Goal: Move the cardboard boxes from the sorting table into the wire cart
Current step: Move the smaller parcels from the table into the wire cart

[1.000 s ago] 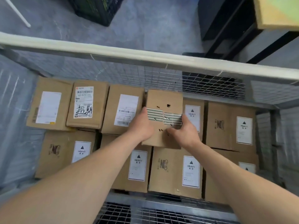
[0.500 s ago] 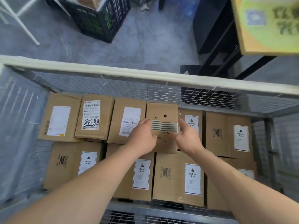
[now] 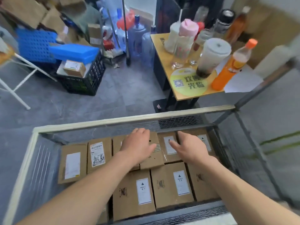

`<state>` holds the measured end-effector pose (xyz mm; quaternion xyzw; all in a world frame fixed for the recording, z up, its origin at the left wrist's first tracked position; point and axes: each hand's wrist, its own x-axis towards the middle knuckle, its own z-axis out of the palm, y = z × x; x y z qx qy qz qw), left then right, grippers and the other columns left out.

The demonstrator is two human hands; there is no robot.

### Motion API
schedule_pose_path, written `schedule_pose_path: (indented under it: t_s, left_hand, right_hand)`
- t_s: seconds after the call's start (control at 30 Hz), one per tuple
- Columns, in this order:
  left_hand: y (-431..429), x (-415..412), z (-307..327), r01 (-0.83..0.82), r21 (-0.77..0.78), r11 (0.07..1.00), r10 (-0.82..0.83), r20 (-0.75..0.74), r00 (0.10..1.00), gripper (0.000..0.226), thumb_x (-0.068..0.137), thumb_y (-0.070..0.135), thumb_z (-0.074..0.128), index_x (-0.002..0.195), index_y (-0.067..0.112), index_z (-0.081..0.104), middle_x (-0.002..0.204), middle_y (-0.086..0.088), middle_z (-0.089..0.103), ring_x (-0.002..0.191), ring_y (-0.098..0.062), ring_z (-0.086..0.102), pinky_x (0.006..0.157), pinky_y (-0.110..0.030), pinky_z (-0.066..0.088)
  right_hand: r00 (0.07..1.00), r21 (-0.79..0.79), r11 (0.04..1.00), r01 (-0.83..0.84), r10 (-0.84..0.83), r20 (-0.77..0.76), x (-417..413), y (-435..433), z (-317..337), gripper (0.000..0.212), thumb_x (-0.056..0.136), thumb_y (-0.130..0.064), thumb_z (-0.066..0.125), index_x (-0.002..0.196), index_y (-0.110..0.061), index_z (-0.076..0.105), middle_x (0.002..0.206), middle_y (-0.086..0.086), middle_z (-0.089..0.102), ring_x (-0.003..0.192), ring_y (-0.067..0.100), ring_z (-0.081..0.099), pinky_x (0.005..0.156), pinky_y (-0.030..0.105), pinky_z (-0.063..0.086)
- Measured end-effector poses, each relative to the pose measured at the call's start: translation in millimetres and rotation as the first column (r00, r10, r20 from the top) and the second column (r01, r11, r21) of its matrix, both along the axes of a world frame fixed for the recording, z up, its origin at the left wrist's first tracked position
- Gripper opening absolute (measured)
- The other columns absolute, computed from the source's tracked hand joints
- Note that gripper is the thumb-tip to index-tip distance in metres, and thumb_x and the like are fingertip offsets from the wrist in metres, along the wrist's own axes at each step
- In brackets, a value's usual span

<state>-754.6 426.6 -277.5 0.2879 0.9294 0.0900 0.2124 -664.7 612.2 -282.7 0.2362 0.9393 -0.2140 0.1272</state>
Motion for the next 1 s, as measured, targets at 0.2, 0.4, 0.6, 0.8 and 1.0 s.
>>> schedule_pose_path:
  t_s: [0.2, 0.4, 0.6, 0.8, 1.0]
  left_hand:
    - [45, 20, 86, 0.203, 0.098, 0.974, -0.189, -0.135, 0.973, 0.047, 0.095, 0.055, 0.052, 0.126, 0.019, 0.051, 0.135, -0.001, 0.054, 0.128, -0.023, 0.045, 0.103, -0.043, 0.042]
    - [89, 64, 143, 0.363, 0.177, 0.915, -0.315, -0.251, 0.915, 0.057, 0.095, 0.058, 0.051, 0.138, 0.021, 0.047, 0.139, 0.003, 0.052, 0.130, -0.020, 0.043, 0.106, -0.044, 0.041]
    - [114, 124, 181, 0.476, 0.190, 0.859, -0.404, -0.320, 0.857, 0.060, 0.095, 0.059, 0.049, 0.139, 0.018, 0.046, 0.142, 0.002, 0.051, 0.133, -0.019, 0.043, 0.105, -0.041, 0.042]
    - [132, 206, 214, 0.573, 0.233, 0.786, -0.463, -0.394, 0.794, 0.061, 0.095, 0.061, 0.051, 0.138, 0.018, 0.048, 0.140, 0.000, 0.054, 0.132, -0.019, 0.047, 0.103, -0.039, 0.043]
    - [145, 269, 237, 0.653, 0.256, 0.712, -0.522, -0.429, 0.737, 0.063, 0.096, 0.062, 0.048, 0.139, 0.016, 0.047, 0.143, -0.001, 0.051, 0.136, -0.020, 0.043, 0.105, -0.041, 0.042]
  right_hand:
    - [0.983, 0.131, 0.979, 0.154, -0.138, -0.121, 52, 23, 90, 0.047, 0.093, -0.060, 0.052, 0.122, -0.022, 0.058, 0.119, 0.000, 0.069, 0.102, 0.021, 0.064, 0.075, 0.033, 0.047]
    - [0.955, 0.214, 0.935, 0.282, -0.253, -0.151, 119, 46, 148, 0.039, 0.095, -0.062, 0.046, 0.095, -0.024, 0.052, 0.096, -0.005, 0.060, 0.095, 0.024, 0.060, 0.070, 0.037, 0.044]
    - [0.910, 0.243, 0.882, 0.404, -0.359, -0.209, 194, 58, 182, 0.043, 0.094, -0.065, 0.044, 0.095, -0.023, 0.052, 0.101, -0.002, 0.062, 0.095, 0.025, 0.060, 0.072, 0.038, 0.044]
    - [0.858, 0.230, 0.837, 0.497, -0.433, -0.276, 277, 57, 208, 0.062, 0.094, -0.069, 0.044, 0.128, -0.018, 0.056, 0.130, 0.002, 0.063, 0.119, 0.025, 0.059, 0.092, 0.040, 0.049]
    - [0.826, 0.286, 0.778, 0.559, -0.492, -0.274, 345, 56, 234, 0.051, 0.094, -0.068, 0.044, 0.107, -0.020, 0.055, 0.112, 0.000, 0.062, 0.107, 0.025, 0.059, 0.074, 0.036, 0.042]
